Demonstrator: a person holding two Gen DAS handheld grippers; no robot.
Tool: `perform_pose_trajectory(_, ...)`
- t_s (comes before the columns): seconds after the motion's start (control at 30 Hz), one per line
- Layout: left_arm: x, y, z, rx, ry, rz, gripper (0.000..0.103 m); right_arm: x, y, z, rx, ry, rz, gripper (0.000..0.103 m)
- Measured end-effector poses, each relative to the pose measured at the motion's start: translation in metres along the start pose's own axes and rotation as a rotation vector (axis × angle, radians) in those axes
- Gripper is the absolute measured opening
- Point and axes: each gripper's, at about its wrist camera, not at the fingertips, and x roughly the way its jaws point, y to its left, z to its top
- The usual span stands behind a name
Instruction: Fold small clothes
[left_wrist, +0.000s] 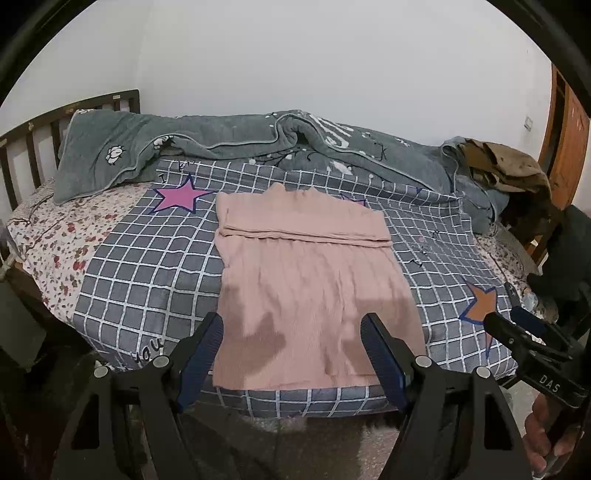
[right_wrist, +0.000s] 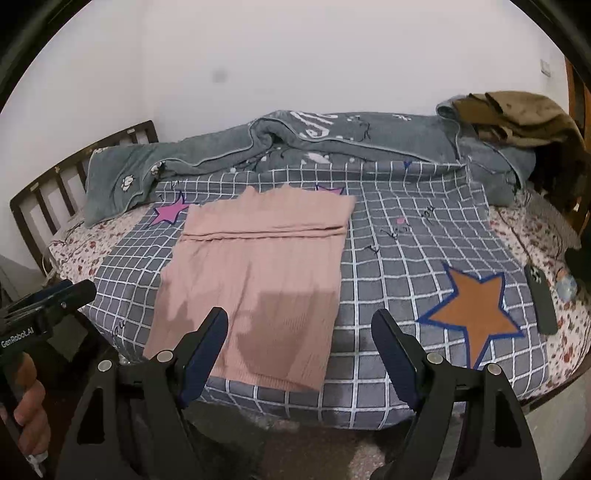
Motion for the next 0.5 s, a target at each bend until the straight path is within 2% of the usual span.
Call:
perform_pose_trajectory(0.3,0.014,0.013,-0.007,-0.009,0.011,0.026,0.085,0.014,-0.001,-0.008,-0.002,0.015,0.017,0.079)
perform_pose_trajectory(0.5,0.044,0.047,-0.019,-0.042,0.055,0.054,0.086,0.038,-0.005,-0.02,0.011,0.034,0.026,0.079)
